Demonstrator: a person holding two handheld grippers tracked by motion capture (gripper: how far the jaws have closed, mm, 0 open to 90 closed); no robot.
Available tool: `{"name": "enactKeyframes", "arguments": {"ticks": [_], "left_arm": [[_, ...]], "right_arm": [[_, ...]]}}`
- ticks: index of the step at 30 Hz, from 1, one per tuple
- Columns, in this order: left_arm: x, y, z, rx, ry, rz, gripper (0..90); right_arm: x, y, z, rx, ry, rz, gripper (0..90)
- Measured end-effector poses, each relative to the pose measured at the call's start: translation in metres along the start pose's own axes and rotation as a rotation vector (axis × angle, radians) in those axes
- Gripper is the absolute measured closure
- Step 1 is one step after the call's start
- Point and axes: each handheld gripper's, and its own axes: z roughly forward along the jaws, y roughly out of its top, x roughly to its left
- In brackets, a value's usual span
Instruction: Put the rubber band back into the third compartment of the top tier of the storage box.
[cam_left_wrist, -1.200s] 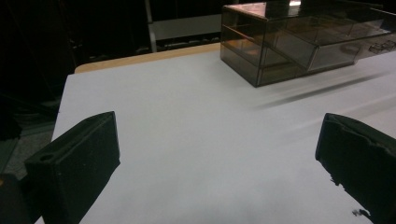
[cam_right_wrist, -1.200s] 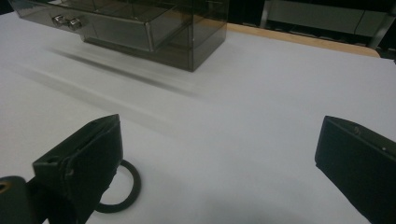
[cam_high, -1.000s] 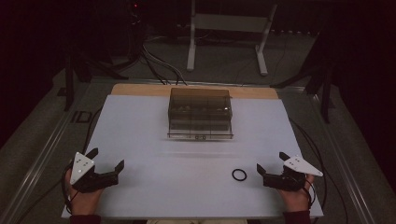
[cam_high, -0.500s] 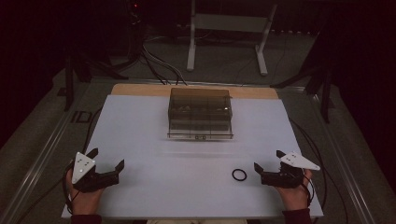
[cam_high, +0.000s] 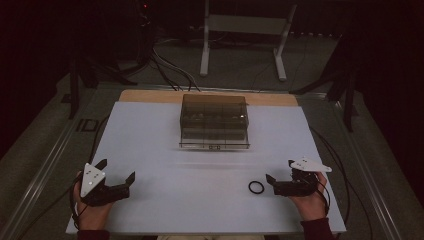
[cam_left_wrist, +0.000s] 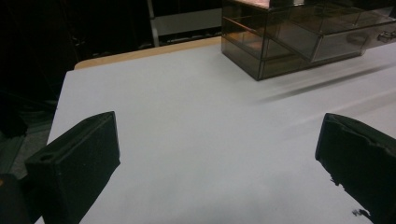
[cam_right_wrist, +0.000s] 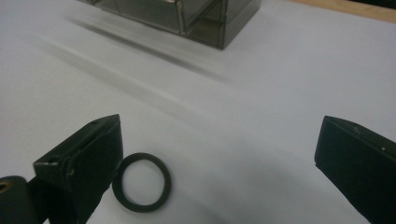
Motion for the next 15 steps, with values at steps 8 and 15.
{"name": "enactKeyframes", "arguments": {"ticks": [8, 15], "left_arm": [[-0.002, 0.000, 0.001, 0.004, -0.006, 0.010, 0.5], [-0.004, 0.000, 0.002, 0.007, -0.007, 0.015, 0.6]], "right_arm": [[0.006, 0.004, 0.008, 0.044, 0.031, -0.023, 1.9], [0.010, 0.006, 0.013, 0.075, 0.047, -0.041, 2.0]]}}
